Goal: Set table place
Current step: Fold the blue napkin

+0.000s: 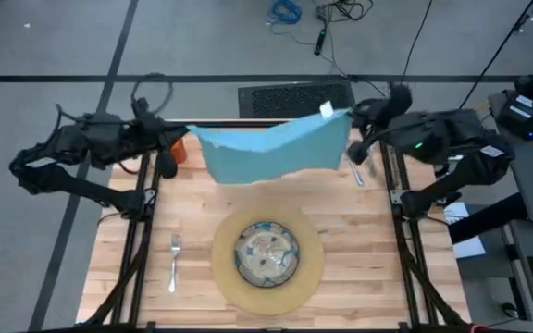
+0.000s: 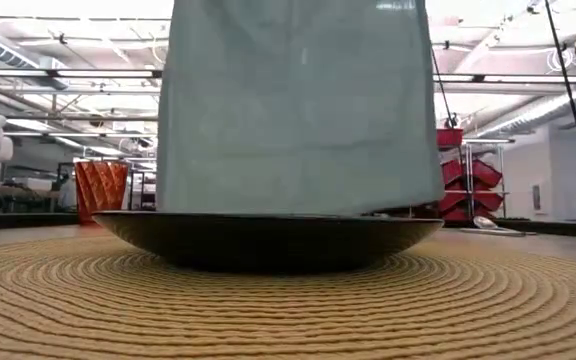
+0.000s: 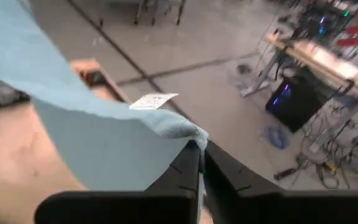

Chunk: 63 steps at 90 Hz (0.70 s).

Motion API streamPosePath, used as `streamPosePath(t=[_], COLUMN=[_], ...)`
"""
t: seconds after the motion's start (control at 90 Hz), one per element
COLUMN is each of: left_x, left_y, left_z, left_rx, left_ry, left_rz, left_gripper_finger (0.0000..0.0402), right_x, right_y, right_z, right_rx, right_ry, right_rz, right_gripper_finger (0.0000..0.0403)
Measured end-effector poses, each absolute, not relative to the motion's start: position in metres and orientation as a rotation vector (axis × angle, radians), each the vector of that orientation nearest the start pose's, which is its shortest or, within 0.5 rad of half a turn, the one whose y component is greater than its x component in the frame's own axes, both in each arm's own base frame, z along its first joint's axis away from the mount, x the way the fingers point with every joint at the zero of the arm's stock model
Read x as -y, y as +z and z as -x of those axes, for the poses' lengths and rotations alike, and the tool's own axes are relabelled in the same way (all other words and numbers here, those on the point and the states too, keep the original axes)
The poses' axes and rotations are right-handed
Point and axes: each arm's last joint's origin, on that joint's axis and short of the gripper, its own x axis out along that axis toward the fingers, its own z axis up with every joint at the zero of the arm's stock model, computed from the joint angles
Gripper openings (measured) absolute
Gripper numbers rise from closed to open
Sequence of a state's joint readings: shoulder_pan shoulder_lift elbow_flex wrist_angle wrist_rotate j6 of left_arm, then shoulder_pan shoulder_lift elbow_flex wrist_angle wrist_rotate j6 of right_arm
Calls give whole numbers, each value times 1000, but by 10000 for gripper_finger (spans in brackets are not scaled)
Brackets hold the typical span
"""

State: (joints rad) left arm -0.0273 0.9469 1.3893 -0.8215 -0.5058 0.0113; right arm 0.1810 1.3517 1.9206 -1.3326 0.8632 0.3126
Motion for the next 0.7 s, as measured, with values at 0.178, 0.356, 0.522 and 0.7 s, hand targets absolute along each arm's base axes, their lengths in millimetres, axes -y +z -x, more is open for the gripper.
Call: streamPosePath(t=[0.178,0.356,0.522,0.7], left_x=[-5,-6,-17,-38], left_y=[417,415,413,416], left_z=[-163,-170,-176,-181], left_rx=[-459,-470,-498,-494], left_ry=[434,457,521,613], left_rz=[-135,-171,-221,-279], left_gripper_finger=[0,0,0,0], right_x=[-22,-10,15,45], right_y=[451,450,455,463], right_z=[-213,-214,-215,-221], right_rx=[-681,-699,-713,-685], right_ry=[-758,-802,-851,-849], right_rz=[96,103,111,124], right_gripper_finger=[0,0,0,0])
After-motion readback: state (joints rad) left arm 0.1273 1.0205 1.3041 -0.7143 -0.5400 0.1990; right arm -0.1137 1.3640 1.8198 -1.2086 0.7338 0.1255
